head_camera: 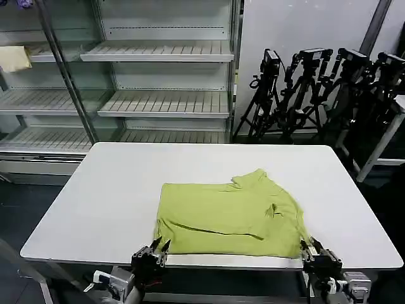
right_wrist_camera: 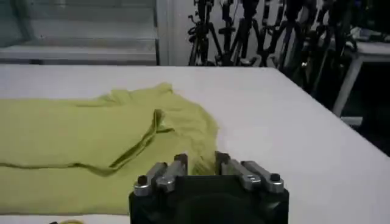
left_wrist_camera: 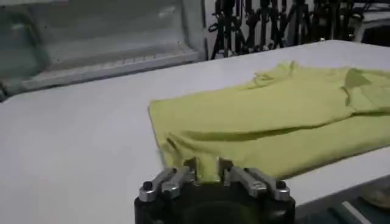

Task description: Fold and organize the clothes.

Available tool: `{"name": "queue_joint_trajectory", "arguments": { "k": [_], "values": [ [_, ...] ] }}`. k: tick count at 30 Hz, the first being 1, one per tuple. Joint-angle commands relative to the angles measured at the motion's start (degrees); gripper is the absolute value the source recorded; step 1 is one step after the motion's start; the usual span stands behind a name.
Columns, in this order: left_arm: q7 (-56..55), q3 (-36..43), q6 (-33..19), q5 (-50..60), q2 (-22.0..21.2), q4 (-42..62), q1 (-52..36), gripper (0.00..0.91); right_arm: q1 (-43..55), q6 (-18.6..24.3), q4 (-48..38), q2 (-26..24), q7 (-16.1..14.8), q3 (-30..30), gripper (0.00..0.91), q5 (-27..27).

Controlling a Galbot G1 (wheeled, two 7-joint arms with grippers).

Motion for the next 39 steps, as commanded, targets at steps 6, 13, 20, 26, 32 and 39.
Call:
{"name": "queue_joint_trajectory", "arguments": {
  "k": [6, 13, 20, 26, 32, 39],
  "values": [
    [-4.32, -2.8, 0.02, -13.23, 2.38, 2.62, -11.4, 0.907, 19.48, -0.54, -6.92, -7.19, 5.69, -3.59, 0.907, 8.6],
    [-6.84, 4.32, 0.11, -19.51, 3.2, 14.72, -28.49, 0.907, 39.58, -0.59, -21.53, -10.04, 12.56, -18.68, 0.907, 16.13],
    [-8.66, 10.81, 0.16, -20.85, 2.37, 24.85, -40.0, 0.907, 52.69, -0.65, -33.21, -10.43, 17.38, -27.93, 0.907, 22.86],
    [-10.39, 15.13, 0.23, -22.3, 1.06, 30.43, -46.36, 0.907, 60.42, -0.66, -41.8, -9.26, 18.64, -33.5, 0.907, 25.53],
    [-11.93, 18.63, 0.26, -23.22, -1.14, 37.91, -50.59, 0.907, 66.7, -0.71, -49.32, -6.71, 18.75, -38.2, 0.907, 26.79],
    [-11.85, 20.23, 0.23, -23.39, -2.56, 42.85, -52.45, 0.907, 69.63, -0.77, -55.9, -3.75, 18.76, -39.81, 0.907, 28.25]
  ]
}}
